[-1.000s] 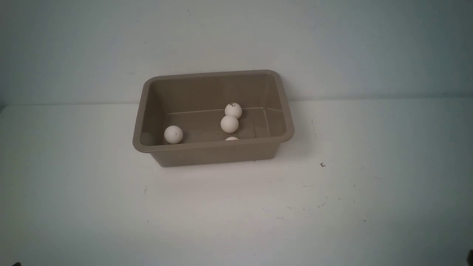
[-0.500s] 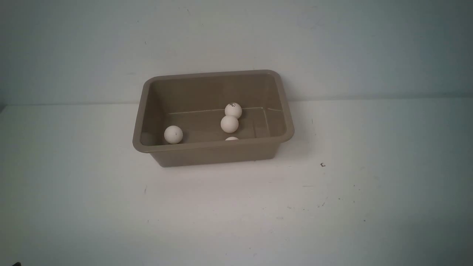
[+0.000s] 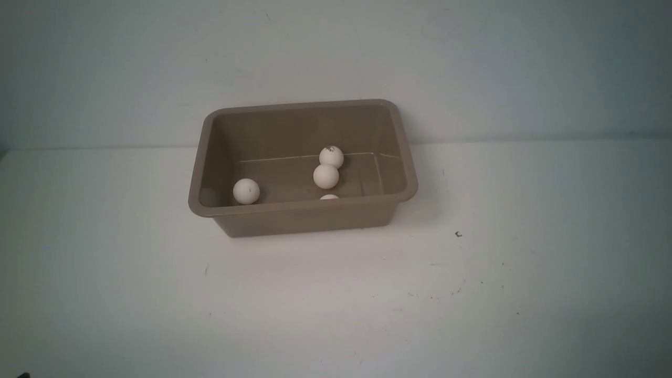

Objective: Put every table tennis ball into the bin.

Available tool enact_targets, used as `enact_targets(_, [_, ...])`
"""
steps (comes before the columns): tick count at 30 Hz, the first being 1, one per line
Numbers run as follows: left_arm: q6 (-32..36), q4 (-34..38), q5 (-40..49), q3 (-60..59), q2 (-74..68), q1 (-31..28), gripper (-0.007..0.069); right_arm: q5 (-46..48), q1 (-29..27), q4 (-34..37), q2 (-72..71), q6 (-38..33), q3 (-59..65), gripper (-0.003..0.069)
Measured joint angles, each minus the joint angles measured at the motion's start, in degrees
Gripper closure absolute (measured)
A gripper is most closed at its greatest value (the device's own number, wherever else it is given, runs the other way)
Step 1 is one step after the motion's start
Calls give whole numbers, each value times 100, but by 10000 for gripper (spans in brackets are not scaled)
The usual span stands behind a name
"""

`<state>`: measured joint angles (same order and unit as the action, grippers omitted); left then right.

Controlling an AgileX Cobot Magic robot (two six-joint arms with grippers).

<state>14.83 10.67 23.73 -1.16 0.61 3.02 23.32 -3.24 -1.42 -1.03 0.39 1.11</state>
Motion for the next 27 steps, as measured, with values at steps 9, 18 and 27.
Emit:
enact_targets(9, [0, 0, 0, 0, 0, 0, 178, 0, 0, 25, 0, 299, 0, 71])
enact_targets(18, [0, 0, 0, 0, 0, 0, 178, 0, 0, 25, 0, 299, 0, 71])
enact_targets(27, [0, 0, 0, 0, 0, 0, 178, 0, 2, 32, 0, 294, 0, 71])
